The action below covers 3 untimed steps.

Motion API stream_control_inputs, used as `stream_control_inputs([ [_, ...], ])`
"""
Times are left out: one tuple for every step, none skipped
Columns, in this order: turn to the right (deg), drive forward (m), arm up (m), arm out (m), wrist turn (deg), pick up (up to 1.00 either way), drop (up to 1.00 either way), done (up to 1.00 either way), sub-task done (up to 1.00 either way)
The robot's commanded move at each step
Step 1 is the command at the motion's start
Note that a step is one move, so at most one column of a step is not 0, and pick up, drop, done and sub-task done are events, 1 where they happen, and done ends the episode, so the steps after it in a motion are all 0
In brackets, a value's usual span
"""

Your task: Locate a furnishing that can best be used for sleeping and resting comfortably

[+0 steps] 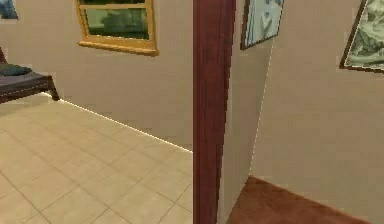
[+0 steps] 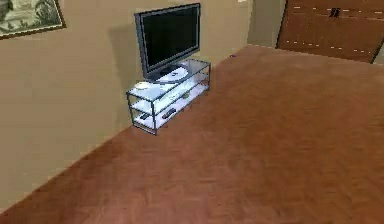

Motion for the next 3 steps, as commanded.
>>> stream_control_inputs([
  [-45.0,0.00,0.00,0.00,0.0,0.00,0.00,0.00,0.00],
  [-6.0,0.00,0.00,0.00,0.0,0.00,0.00,0.00,0.00],
  [0.0,0.80,0.00,0.00,0.0,0.00,0.00,0.00,0.00],
])
